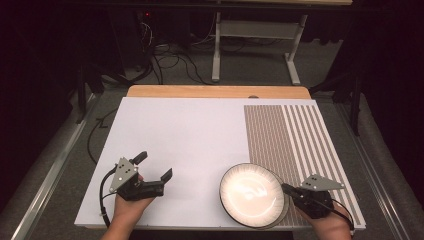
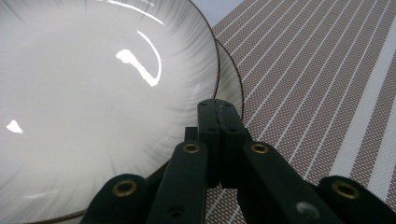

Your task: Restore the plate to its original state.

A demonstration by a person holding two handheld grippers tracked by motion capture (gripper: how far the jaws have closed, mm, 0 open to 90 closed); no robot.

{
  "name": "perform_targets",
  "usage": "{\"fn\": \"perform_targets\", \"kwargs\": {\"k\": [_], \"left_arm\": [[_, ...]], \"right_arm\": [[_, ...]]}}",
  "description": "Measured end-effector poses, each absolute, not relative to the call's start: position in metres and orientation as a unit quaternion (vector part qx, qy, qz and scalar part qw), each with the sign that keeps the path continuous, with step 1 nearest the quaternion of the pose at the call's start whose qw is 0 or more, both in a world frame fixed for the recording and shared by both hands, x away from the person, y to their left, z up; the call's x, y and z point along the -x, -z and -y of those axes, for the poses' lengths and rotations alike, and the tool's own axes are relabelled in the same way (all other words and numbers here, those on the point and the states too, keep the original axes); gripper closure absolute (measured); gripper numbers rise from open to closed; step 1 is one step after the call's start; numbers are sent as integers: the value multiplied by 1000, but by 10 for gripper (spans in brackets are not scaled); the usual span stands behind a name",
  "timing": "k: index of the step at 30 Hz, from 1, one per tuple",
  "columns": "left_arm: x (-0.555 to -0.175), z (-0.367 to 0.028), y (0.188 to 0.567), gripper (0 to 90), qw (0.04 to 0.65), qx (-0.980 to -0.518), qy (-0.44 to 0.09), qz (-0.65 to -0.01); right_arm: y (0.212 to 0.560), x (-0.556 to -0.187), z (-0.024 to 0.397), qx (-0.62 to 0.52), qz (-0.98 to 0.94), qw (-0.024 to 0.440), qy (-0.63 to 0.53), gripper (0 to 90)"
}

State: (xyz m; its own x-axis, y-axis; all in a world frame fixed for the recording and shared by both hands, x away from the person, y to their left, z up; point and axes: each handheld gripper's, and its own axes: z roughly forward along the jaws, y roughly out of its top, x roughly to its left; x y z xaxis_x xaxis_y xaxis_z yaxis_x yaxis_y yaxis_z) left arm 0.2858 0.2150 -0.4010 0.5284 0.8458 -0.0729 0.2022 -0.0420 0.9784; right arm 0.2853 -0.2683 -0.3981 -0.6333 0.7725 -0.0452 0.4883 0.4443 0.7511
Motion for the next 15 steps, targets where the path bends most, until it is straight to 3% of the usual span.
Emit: {"fn": "perform_targets", "kwargs": {"k": [15], "left_arm": [[-286, -214, 401, 3, 567, -666, -284, -393]], "right_arm": [[391, -287, 288, -410, -801, 207, -385, 900]]}}
